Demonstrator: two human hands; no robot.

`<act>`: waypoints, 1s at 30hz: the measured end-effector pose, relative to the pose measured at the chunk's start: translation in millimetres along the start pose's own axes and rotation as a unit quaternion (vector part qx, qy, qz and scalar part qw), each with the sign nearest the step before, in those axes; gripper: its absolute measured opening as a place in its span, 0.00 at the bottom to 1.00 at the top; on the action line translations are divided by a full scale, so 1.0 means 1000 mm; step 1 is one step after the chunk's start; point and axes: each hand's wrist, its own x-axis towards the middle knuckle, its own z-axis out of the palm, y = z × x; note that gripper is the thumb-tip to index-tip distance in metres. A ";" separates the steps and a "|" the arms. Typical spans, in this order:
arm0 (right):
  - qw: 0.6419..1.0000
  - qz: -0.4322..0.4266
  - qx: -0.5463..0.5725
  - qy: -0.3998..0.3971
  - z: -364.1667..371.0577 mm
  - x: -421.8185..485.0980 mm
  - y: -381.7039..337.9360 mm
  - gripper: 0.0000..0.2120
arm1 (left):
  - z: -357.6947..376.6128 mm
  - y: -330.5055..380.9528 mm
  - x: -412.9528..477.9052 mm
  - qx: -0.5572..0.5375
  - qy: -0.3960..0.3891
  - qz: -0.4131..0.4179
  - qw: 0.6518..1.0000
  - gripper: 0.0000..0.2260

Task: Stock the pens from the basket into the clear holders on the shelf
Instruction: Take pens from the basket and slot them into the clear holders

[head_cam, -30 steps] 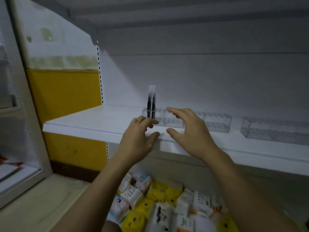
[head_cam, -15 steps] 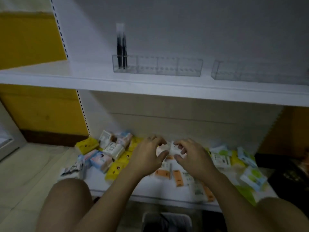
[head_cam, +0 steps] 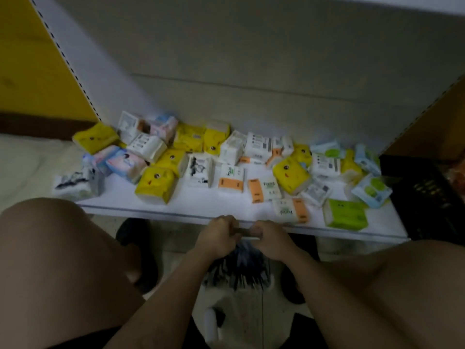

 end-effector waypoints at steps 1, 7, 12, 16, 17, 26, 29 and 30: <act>1.000 0.016 0.011 -0.015 0.007 0.002 0.005 0.08 | 0.008 -0.005 0.000 -0.003 -0.021 -0.015 1.000 0.09; 0.990 0.071 0.038 -0.118 0.044 0.008 0.034 0.13 | 0.047 -0.045 0.012 0.025 -0.129 -0.083 0.988 0.08; 0.980 0.098 0.035 -0.167 0.070 0.020 0.046 0.16 | 0.075 -0.067 0.024 0.041 -0.187 -0.128 0.973 0.08; 0.972 0.138 0.042 -0.184 0.083 0.032 0.062 0.17 | 0.106 -0.082 0.029 0.048 -0.195 -0.160 0.966 0.15; 0.970 0.146 0.045 -0.187 0.086 0.034 0.062 0.16 | 0.111 -0.084 0.029 0.040 -0.197 -0.168 0.965 0.14; 0.959 0.183 0.066 -0.204 0.128 0.057 0.059 0.09 | 0.122 -0.114 0.040 0.055 -0.257 -0.128 0.956 0.10; 0.962 0.176 0.087 -0.191 0.133 0.063 0.060 0.14 | 0.125 -0.108 0.037 0.068 -0.239 -0.117 0.962 0.10; 0.963 0.167 0.097 -0.189 0.135 0.064 0.060 0.14 | 0.126 -0.107 0.033 0.068 -0.227 -0.115 0.965 0.12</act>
